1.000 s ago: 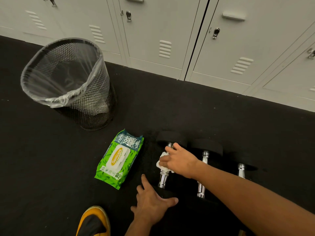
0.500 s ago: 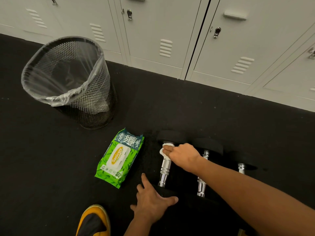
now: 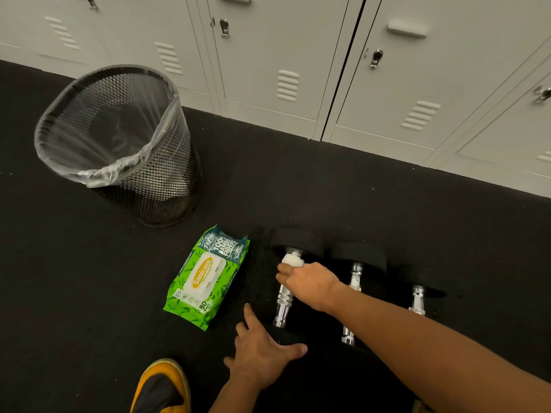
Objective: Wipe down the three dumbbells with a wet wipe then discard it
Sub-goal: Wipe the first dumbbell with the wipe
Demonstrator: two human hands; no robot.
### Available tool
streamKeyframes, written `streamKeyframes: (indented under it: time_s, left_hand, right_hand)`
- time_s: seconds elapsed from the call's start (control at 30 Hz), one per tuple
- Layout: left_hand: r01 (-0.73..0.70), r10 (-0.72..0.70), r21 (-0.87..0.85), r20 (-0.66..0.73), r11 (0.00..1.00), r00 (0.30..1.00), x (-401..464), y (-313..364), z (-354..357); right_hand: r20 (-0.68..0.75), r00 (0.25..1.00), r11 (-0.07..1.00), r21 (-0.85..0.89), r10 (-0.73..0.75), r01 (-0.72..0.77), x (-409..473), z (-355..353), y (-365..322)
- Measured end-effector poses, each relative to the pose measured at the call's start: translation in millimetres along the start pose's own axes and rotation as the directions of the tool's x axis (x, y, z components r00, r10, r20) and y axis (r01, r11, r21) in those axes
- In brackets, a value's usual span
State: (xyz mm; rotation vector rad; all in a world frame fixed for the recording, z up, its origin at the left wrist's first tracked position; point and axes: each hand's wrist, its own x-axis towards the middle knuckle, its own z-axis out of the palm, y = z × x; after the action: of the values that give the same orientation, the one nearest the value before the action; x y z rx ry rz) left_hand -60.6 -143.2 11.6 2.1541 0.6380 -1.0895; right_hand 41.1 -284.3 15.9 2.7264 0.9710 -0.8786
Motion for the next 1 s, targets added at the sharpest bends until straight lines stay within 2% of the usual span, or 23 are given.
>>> streamKeyframes:
  time_s: [0.2, 0.37, 0.5, 1.0]
  left_hand:
    - [0.038, -0.038, 0.000, 0.004, 0.999, 0.999, 5.8, 1.0, 2.7]
    - [0.049, -0.049, -0.012, -0.013, 0.999, 0.999, 4.4, 1.2, 1.8]
    - [0.045, -0.046, -0.019, -0.014, 0.999, 0.999, 4.5, 1.3, 2.6]
    - [0.040, -0.041, -0.025, -0.023, 0.999, 0.999, 5.6, -0.2, 3.1]
  right_hand:
    - [0.060, 0.998, 0.998, -0.055, -0.027, 0.030, 6.7, -11.3, 3.4]
    - [0.139, 0.990, 0.986, -0.163, -0.001, 0.023, 17.9, -23.9, -6.0]
    - [0.183, 0.983, 0.986, -0.167, 0.022, 0.009, 22.1, -31.4, -8.1]
    - [0.100, 0.995, 0.993, -0.120, 0.013, -0.001, 19.4, -28.6, -9.4]
